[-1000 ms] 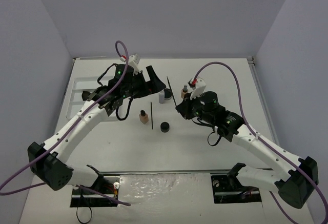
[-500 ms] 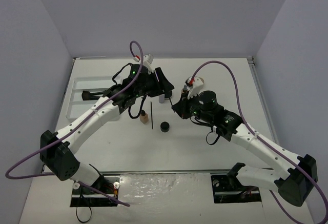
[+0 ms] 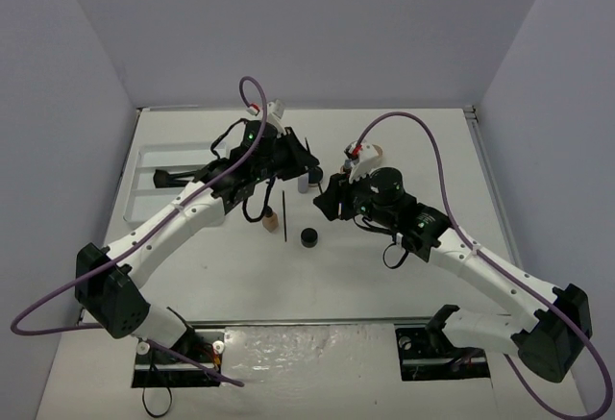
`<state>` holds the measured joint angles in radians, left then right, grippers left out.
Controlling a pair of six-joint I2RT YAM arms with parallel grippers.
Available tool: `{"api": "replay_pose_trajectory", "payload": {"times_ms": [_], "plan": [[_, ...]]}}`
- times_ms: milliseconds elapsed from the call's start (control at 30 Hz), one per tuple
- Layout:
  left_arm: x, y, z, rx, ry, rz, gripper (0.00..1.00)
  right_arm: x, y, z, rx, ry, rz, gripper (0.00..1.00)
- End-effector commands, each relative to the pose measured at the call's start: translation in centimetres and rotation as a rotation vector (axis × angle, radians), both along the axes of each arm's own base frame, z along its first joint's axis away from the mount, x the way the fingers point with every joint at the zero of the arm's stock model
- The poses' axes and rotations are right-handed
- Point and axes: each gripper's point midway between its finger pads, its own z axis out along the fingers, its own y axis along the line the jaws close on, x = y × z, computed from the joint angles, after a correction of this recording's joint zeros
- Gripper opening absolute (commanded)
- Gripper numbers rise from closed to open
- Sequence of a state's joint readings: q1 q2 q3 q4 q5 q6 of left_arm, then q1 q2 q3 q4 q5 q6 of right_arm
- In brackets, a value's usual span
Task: Organize the makeup
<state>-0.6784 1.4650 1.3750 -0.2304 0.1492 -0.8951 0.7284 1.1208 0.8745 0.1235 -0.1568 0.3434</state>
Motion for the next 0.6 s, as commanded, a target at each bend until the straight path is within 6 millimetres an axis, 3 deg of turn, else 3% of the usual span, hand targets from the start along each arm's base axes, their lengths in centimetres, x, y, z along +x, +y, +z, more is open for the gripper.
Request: {"api": "replay_pose_trajectory", "payload": {"times_ms": [0,67,133,167,233,333,400,567], "plan": [[1.4,1.9,4.0,-0.068,-0.103,0.08,0.0,1.4,1.1,4.2,0.076,-0.095,-0.015,0.58],[2.7,4.0,3.4,-0.055,-0.087,0.142,0.0,1.7,0.8,4.3,0.07,-0.098,-0.04,0.73],[3.2,5.8,2.7,-0.046,-0.064,0.191,0.0,1.9,0.5,4.2,0.059,-0.097,-0.058,0.82],[4.1,7.6,2.5,-0.051,-0.058,0.24,0.0,1.9,0.3,4.2,0.053,-0.097,-0.066,0.87],[6.3,13.6,2.0,-0.061,-0.047,0.398,0.0,2.1,-0.4,4.0,0.034,-0.097,-0.09,0.96],[7.5,18.8,0.3,-0.08,-0.006,0.544,0.0,2.2,-1.5,3.6,0.005,-0.098,-0.133,1.0],[8.9,23.8,-0.6,-0.106,0.003,0.676,0.0,2.2,-2.0,3.4,-0.009,-0.097,-0.148,1.0],[11.0,31.4,-4.3,-0.165,0.072,0.897,0.0,2.3,-3.6,3.0,-0.045,-0.106,-0.198,1.0]]}}
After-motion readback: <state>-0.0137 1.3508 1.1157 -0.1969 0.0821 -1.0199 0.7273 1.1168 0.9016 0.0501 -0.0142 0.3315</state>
